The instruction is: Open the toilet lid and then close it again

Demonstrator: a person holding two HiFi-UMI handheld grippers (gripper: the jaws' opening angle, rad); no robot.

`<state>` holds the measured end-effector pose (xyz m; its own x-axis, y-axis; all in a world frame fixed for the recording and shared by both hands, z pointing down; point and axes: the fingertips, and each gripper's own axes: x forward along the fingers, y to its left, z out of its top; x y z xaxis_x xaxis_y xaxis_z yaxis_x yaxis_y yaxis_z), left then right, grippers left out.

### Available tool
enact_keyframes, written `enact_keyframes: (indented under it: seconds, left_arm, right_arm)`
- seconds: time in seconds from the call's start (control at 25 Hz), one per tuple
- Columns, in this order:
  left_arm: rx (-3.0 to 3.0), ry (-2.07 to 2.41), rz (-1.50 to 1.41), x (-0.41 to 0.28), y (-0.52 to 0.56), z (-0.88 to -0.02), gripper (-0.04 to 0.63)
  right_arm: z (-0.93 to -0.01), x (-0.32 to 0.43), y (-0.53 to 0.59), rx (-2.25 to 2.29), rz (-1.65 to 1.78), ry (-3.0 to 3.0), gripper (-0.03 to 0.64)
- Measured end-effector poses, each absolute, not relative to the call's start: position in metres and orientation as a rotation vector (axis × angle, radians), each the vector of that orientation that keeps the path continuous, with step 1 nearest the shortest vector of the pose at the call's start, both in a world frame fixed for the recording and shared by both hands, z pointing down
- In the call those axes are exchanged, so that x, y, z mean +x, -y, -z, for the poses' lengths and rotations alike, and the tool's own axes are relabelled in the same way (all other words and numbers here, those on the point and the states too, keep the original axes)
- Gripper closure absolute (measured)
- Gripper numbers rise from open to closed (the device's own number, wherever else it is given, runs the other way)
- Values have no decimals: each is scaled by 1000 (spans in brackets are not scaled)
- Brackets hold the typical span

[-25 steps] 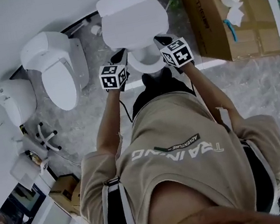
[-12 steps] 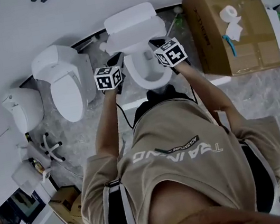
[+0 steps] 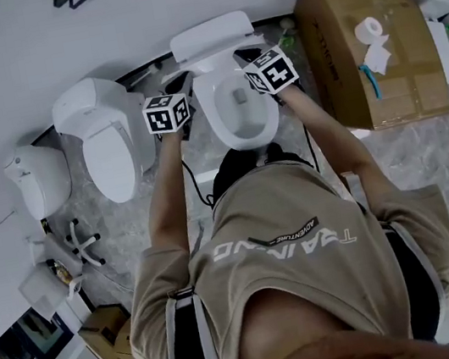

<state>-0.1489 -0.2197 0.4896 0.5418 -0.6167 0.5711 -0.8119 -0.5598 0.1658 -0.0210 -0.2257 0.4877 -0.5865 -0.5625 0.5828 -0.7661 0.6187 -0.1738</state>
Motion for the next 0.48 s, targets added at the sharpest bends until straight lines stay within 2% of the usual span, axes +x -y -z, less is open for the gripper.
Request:
enact_keyframes:
  seconds: [0.48]
  left_arm:
    - [2454,1076,-629,-150,292,-464,591]
  right_arm:
    - [-463,-27,300,1057,-452,2234,607]
